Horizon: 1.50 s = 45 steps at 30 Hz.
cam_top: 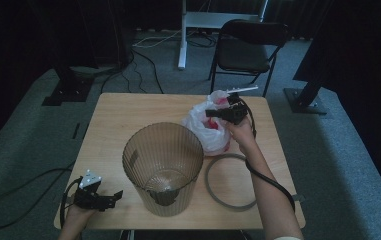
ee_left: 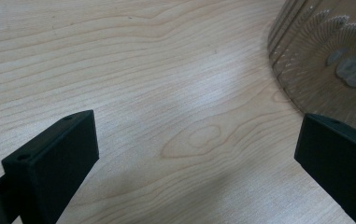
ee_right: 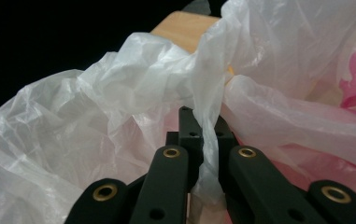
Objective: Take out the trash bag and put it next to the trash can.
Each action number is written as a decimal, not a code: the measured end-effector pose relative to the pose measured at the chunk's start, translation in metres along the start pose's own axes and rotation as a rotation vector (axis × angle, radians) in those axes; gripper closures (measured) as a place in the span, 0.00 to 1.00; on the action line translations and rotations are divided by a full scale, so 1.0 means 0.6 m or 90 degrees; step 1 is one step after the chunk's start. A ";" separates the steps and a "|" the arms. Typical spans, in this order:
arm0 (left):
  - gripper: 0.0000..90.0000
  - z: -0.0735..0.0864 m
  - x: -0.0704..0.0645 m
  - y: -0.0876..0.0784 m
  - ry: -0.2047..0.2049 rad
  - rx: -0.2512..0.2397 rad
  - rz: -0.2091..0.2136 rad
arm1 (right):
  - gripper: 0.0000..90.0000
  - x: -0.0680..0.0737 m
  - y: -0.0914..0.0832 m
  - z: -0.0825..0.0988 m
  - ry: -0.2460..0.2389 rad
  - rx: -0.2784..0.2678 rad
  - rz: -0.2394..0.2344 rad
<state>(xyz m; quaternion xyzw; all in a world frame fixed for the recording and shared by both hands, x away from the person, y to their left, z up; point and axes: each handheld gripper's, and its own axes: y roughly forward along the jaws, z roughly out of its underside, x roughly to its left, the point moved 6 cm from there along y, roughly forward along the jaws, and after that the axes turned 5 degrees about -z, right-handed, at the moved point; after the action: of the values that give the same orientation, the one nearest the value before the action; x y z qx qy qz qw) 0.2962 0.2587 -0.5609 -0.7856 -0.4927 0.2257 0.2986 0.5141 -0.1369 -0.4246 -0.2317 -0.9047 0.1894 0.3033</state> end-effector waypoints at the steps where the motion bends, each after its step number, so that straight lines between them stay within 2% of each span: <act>1: 0.00 0.000 0.000 0.000 -0.001 0.001 0.000 | 0.97 -0.002 0.002 0.003 0.001 0.004 0.001; 5: 0.00 0.001 0.000 0.001 -0.002 0.002 0.001 | 0.92 -0.003 0.000 0.005 0.006 0.002 -0.005; 7: 0.00 0.001 -0.001 0.001 -0.004 0.004 0.004 | 0.78 -0.001 -0.005 0.003 0.003 -0.003 -0.003; 10: 0.00 0.001 0.000 0.001 -0.005 0.004 0.005 | 0.69 0.001 -0.011 0.001 -0.001 -0.007 0.006; 12: 0.00 0.001 -0.001 0.001 -0.006 0.004 0.007 | 0.63 0.003 -0.017 0.000 0.007 -0.013 0.006; 13: 0.00 0.001 -0.001 0.001 -0.006 0.005 0.007 | 0.57 0.004 -0.019 0.000 0.010 -0.013 0.000; 15: 0.00 0.001 0.000 0.002 -0.006 0.005 0.007 | 0.51 0.004 -0.023 0.000 0.009 -0.015 0.017; 17: 0.00 0.002 0.000 0.002 -0.007 0.006 0.007 | 0.40 0.006 -0.027 0.000 0.015 -0.021 0.014; 19: 0.00 0.002 -0.001 0.003 -0.007 0.007 0.008 | 0.36 0.006 -0.029 0.000 0.019 -0.022 0.012; 20: 0.00 0.002 -0.001 0.003 -0.007 0.007 0.008 | 0.25 0.008 -0.030 0.000 0.026 -0.021 0.001; 21: 0.00 0.002 -0.001 0.003 -0.007 0.007 0.008 | 0.14 0.010 -0.030 0.002 0.018 -0.018 -0.011; 23: 0.00 0.001 -0.001 0.003 -0.007 0.007 0.009 | 0.13 0.014 -0.032 0.004 0.006 -0.012 -0.011; 24: 0.00 0.002 -0.001 0.003 -0.007 0.007 0.007 | 0.13 0.013 -0.033 0.004 0.005 -0.012 0.002; 27: 0.00 0.002 -0.001 0.002 -0.007 0.008 0.008 | 0.13 0.015 -0.039 0.004 0.012 -0.024 -0.002; 30: 0.00 0.003 -0.001 0.002 -0.007 0.007 0.007 | 0.13 0.014 -0.047 0.006 0.007 -0.030 0.014; 33: 0.00 0.003 0.000 0.002 -0.010 0.008 0.007 | 0.13 0.015 -0.058 0.010 0.000 -0.031 0.027; 45: 0.00 0.003 -0.003 0.002 -0.009 0.011 0.007 | 0.13 0.028 -0.109 0.038 -0.021 -0.063 0.041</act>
<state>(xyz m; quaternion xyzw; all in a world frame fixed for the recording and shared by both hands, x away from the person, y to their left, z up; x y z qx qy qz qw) 0.2954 0.2572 -0.5629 -0.7841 -0.4885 0.2369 0.3008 0.4679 -0.1860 -0.4022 -0.2719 -0.9100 0.1578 0.2702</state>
